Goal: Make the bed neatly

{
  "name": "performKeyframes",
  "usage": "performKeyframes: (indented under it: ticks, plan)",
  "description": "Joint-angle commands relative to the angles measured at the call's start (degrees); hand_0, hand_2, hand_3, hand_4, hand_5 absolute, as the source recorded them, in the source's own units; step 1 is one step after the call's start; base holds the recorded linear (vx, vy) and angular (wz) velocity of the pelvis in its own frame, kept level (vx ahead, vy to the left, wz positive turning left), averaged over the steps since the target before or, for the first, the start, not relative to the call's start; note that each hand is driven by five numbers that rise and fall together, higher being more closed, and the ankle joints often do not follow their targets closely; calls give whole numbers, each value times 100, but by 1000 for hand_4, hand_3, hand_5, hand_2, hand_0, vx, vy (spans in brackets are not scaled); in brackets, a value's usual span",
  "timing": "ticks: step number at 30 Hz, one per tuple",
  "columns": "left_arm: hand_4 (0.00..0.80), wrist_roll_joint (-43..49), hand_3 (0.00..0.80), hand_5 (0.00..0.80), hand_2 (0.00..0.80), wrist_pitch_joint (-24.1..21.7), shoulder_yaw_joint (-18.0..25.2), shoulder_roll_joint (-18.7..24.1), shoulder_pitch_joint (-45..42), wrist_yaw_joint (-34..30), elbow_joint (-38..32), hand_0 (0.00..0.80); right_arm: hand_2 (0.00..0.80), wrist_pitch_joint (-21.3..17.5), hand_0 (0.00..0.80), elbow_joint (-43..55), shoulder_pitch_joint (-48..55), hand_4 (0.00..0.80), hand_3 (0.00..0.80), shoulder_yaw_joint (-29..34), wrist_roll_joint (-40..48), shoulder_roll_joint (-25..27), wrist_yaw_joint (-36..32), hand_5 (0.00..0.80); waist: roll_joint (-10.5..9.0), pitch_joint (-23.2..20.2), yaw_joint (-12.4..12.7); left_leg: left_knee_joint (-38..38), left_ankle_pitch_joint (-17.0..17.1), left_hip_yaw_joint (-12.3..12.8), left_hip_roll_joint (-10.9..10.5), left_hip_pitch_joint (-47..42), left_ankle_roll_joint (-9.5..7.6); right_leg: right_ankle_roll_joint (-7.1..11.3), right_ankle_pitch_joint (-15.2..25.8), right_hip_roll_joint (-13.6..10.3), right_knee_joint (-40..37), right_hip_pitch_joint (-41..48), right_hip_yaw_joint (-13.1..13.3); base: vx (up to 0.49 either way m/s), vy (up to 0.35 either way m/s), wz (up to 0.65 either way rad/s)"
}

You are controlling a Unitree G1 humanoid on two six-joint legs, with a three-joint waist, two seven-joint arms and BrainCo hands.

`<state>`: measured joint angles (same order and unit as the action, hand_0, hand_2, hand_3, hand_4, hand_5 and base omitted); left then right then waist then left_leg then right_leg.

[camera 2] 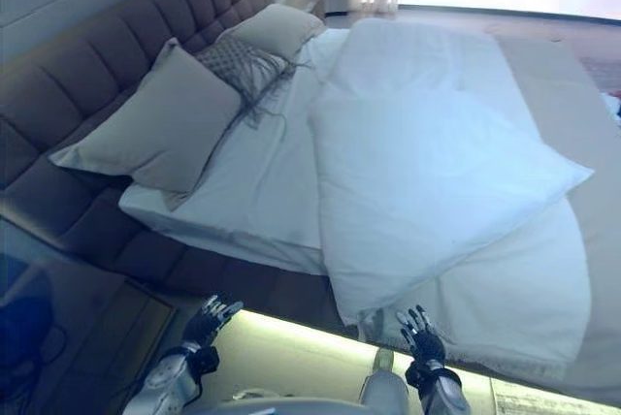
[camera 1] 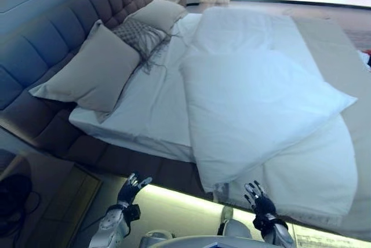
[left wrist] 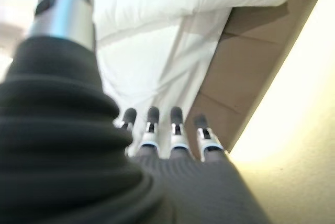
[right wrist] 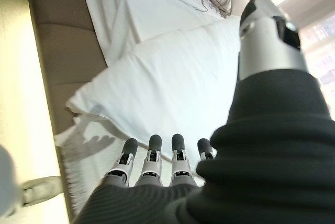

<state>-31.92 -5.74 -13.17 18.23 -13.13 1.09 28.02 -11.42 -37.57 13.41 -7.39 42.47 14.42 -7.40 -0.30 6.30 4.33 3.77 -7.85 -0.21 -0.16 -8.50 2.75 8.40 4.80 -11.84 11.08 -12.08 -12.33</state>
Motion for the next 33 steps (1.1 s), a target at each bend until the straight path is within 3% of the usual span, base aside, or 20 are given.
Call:
performKeyframes:
  ticks: [1, 4, 8, 9, 10, 14, 15, 17, 19, 21, 24, 28, 30, 33]
  plan:
    - [0, 172, 0, 0, 0, -362, 407, 167, 205, -11, -447, 0, 0, -339, 0, 88, -193, 0, 0, -99, 86, -110, -268, 0, -281, 9, 118, 792, -248, -45, -793, 6, -749, 214, 1091, -189, -978, 207, -83, 346, -285, 1]
    - [0, 55, 0, 0, 0, -380, 377, 144, 316, -15, -303, 0, 0, -403, 0, -58, -367, 0, 0, -184, 106, -97, -163, 0, -249, -37, 121, 1053, -41, -43, -659, 31, -629, 117, 949, -70, -864, 329, -105, 314, -275, 10]
    - [0, 108, 0, 0, 0, -466, 238, 102, 479, -175, -128, 0, 0, -379, 0, -112, -479, 0, 0, -179, 212, -56, -43, 0, -200, -102, 33, 1671, 636, -83, -483, 257, -337, -102, 537, 214, -658, 517, -54, 262, -263, 11]
    - [0, 78, 0, 0, 0, -460, 143, 57, 534, -124, -150, 0, 0, -331, 0, -115, -518, 0, 0, -175, 206, -5, 47, 0, -199, -105, 32, 2062, 986, -79, -465, 427, -180, -215, 420, 286, -695, 661, -120, 187, -242, 8]
    - [0, 69, 0, 0, 0, -456, 101, 9, 570, -111, -151, 0, 0, -319, 0, -101, -542, 0, 0, -179, 239, 40, 71, 0, -225, -87, 26, 2477, 1130, -62, -487, 583, -98, -289, 356, 288, -712, 742, -144, 210, -279, 15]
    - [0, 132, 0, 0, 0, -466, -34, -151, 617, -43, -36, 0, 0, -325, 0, -137, -615, 0, 0, -185, 311, 148, 144, 0, -288, 17, 12, 4053, 1449, 88, -633, 1281, 58, -571, 28, 305, -605, 969, -241, 179, -211, 15]
    - [0, 158, 0, 0, 0, -443, -53, -167, 599, -48, -39, 0, 0, -325, 0, -143, -619, 0, 0, -174, 344, 150, 155, 0, -280, 37, 12, 4130, 1500, 113, -563, 1431, 68, -605, -15, 333, -592, 1012, -229, 172, -169, 0]
    - [0, 272, 0, 0, 0, -413, -99, -154, 534, -66, -123, 0, 0, -345, 0, -86, -594, 0, 0, -147, 440, 141, 108, 0, -271, 113, 44, 3858, 1506, 102, -301, 1755, 2, -629, -93, 427, -593, 1099, -153, 178, -114, -15]
    - [0, 295, 0, 0, 0, -388, -45, -108, 494, -75, -158, 0, 0, -287, 0, 56, -569, 0, 0, -162, 384, 74, 150, 0, -194, 131, 90, 2949, 1634, 20, -29, 1728, -8, -616, -201, 550, -582, 1148, -106, 236, 6, -19]
    - [0, 255, 0, 0, 0, -341, 12, -78, 482, -41, -145, 0, 0, -188, 0, 236, -552, 0, 0, -246, 306, 5, 371, 0, -23, 106, 141, 1522, 1877, -44, 298, 1513, 101, -589, -351, 704, -589, 1244, -66, 305, 121, 17]
    - [0, 208, 0, 0, 0, -286, 81, -80, 522, -136, -119, 0, 0, -182, 0, 439, -422, 0, 0, -328, 209, -64, 552, 0, 229, 78, 242, 85, 2196, -111, 618, 1464, 328, -548, -656, 751, -517, 1474, -38, 360, 222, -2]
    - [0, 183, 0, 0, 0, -208, 82, -100, 338, -216, -242, 0, 0, -173, 0, 618, -241, 0, 0, -312, 118, -62, 671, 0, 410, 73, 394, -511, 2471, -191, 763, 1622, 474, -535, -1023, 656, -319, 1773, -12, 339, 232, 15]
    - [0, 165, 0, 0, 0, -187, 163, -101, 186, -273, -254, 0, 0, -149, 0, 638, -165, 0, 0, -301, 85, -57, 668, 0, 422, 56, 431, -413, 2261, -175, 689, 1615, 429, -474, -1114, 514, -237, 1898, -26, 316, 251, -29]
    - [0, 28, 0, 0, 0, -178, 281, -25, 9, -326, -297, 0, 0, -215, 0, 594, -91, 0, 0, -310, 10, -92, 572, 0, 411, 7, 456, -269, 1718, -108, 508, 1499, 222, -327, -1192, 156, 7, 1906, -85, 308, 322, -27]
